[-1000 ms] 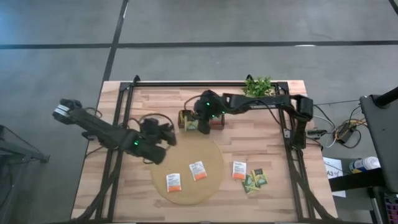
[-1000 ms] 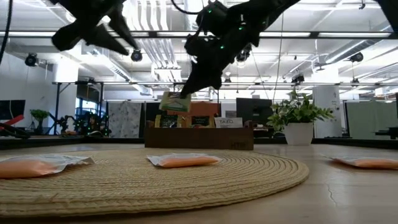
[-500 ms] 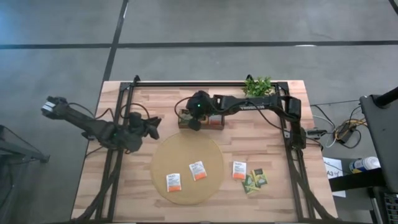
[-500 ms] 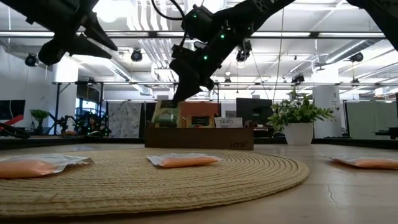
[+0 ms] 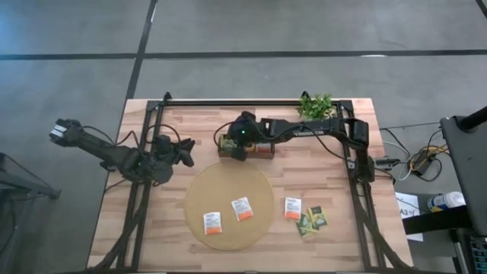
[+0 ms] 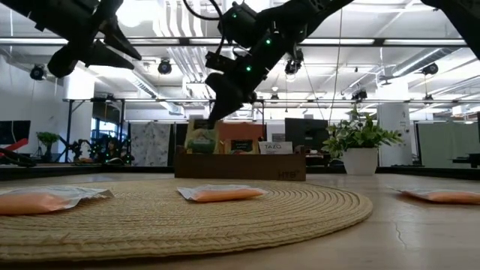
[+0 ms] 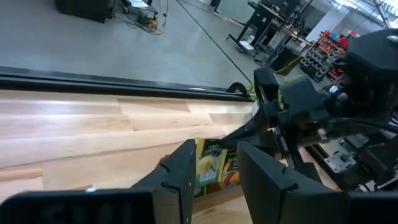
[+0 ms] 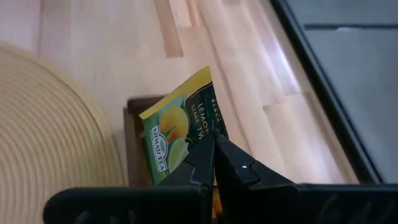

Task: Pick & Place Tea
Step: Put the green tea bag into the left section of the wooden organizer, then put the orange tea bag into the right section of the wooden organizer

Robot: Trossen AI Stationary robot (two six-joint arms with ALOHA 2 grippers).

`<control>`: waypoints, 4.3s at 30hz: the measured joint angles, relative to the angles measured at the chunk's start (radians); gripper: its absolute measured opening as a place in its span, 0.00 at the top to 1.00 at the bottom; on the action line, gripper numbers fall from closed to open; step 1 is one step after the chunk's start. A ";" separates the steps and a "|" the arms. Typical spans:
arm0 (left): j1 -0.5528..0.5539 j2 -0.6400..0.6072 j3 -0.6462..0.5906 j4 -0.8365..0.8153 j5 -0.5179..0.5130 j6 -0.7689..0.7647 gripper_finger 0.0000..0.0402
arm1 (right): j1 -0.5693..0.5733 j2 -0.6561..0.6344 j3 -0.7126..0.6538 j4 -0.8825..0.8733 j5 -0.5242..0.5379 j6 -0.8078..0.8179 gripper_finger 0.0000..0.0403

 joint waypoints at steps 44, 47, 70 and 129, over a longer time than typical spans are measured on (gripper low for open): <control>0.000 0.000 -0.008 0.000 -0.012 0.027 0.72 | 0.036 0.063 -0.091 0.129 0.056 -0.035 0.98; 0.000 0.001 -0.007 0.000 -0.012 0.027 0.72 | 0.051 0.067 -0.081 0.124 0.058 -0.069 0.98; 0.000 0.001 -0.007 0.001 0.028 0.030 0.72 | 0.072 -0.021 -0.055 -0.004 0.039 -0.023 0.65; -0.453 0.967 0.372 0.182 0.682 -0.840 0.72 | 0.309 0.319 0.206 0.110 -0.641 0.480 0.63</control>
